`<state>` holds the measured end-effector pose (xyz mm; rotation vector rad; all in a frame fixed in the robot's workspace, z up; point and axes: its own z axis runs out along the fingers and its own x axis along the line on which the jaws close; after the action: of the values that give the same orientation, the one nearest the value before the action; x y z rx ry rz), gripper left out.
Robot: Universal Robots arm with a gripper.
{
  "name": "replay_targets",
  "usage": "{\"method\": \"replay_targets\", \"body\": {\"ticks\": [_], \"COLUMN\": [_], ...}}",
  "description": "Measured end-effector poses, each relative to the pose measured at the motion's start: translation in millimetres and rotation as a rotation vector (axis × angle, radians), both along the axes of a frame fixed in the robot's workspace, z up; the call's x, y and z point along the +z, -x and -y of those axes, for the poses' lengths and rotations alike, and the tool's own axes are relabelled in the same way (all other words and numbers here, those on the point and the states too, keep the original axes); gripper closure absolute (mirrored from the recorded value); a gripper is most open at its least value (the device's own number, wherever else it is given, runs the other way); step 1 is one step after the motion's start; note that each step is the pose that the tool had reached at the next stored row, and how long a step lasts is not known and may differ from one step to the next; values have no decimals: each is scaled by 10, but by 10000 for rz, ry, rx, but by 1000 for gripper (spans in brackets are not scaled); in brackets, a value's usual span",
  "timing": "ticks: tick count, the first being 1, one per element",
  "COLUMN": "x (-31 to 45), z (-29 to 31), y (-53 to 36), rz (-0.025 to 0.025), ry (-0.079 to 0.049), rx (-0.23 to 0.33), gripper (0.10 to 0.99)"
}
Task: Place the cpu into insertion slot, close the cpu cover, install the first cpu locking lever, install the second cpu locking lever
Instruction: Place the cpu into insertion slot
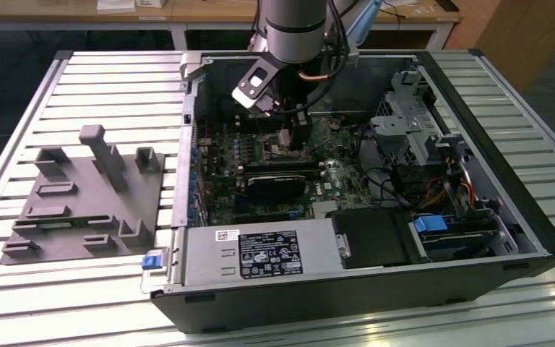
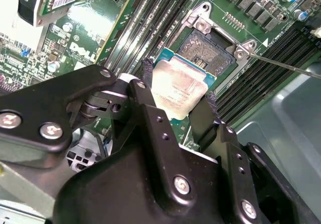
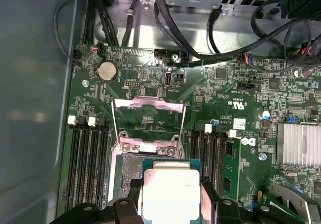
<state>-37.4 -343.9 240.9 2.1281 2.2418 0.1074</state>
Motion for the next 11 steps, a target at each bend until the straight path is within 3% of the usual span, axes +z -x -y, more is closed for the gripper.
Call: {"method": "replay_targets", "body": {"ticks": [11], "x": [-31], "z": [-3], "y": [21], "rz": [-1], "ry": [2], "rx": [-9], "gripper": [549]}}
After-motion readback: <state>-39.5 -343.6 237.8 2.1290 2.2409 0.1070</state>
